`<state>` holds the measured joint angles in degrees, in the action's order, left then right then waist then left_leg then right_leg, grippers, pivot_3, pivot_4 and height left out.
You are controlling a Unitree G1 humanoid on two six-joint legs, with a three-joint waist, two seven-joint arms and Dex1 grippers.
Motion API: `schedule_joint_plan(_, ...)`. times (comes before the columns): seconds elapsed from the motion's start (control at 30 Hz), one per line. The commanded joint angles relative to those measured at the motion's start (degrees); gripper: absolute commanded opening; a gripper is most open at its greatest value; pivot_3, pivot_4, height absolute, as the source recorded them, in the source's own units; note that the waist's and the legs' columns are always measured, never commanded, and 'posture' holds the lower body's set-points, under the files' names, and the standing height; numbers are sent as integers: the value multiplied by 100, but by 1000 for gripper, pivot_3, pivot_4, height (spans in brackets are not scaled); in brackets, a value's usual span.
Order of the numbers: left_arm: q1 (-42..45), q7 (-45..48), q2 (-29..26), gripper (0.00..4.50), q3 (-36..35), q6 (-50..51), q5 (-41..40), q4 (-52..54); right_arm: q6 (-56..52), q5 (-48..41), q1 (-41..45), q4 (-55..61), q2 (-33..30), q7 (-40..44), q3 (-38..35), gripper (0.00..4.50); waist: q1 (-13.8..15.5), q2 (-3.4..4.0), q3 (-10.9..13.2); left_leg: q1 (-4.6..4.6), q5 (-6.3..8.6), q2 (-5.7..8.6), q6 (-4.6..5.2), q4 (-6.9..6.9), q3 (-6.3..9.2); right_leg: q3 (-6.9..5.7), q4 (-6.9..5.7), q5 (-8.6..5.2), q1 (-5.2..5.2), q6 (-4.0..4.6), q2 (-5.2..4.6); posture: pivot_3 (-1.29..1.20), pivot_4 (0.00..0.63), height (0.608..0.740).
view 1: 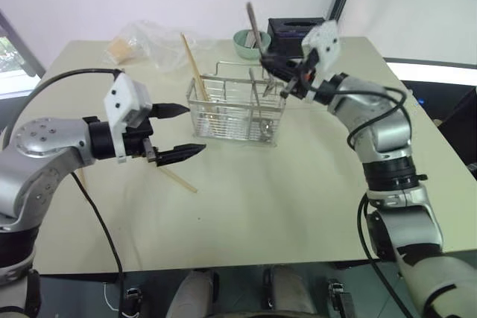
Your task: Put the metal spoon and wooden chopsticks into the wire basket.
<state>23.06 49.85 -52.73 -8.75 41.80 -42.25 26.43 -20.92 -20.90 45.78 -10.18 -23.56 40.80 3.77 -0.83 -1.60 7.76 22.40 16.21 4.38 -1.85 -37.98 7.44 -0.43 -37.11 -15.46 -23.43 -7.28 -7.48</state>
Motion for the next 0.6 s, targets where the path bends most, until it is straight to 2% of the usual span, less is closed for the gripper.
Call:
schedule_joint_plan(0.03,67,-60,-43,4500,-272,-43,-23,112,46,35,4,179,80,25,-63,2096,-2,2,2,0,0,-1,0,0,0,0,0,0,0,0,1,0,150,649)
schedule_joint_plan(0.2,-44,-214,-24,4500,-450,-1,-21,107,81,284,92,271,108,-177,-68,4468,-10,3,2,-7,-1,-13,-1,0,5,1,-1,0,0,2,17,0,150,649)
schedule_joint_plan(0.43,37,-1080,296,4500,-1148,345,-321,-175,-315,-215,739,608,-226,108,-580,4468,-5,5,3,-5,-2,-20,-3,0,17,1,-3,0,-2,2,29,0,150,649)
schedule_joint_plan(0.6,451,-2530,746,4500,-1915,876,-572,-552,-811,-1130,723,1366,-905,1187,-925,4468,27,-3,-1,-5,-1,-19,-3,0,39,-1,2,0,-1,0,37,0,150,649)
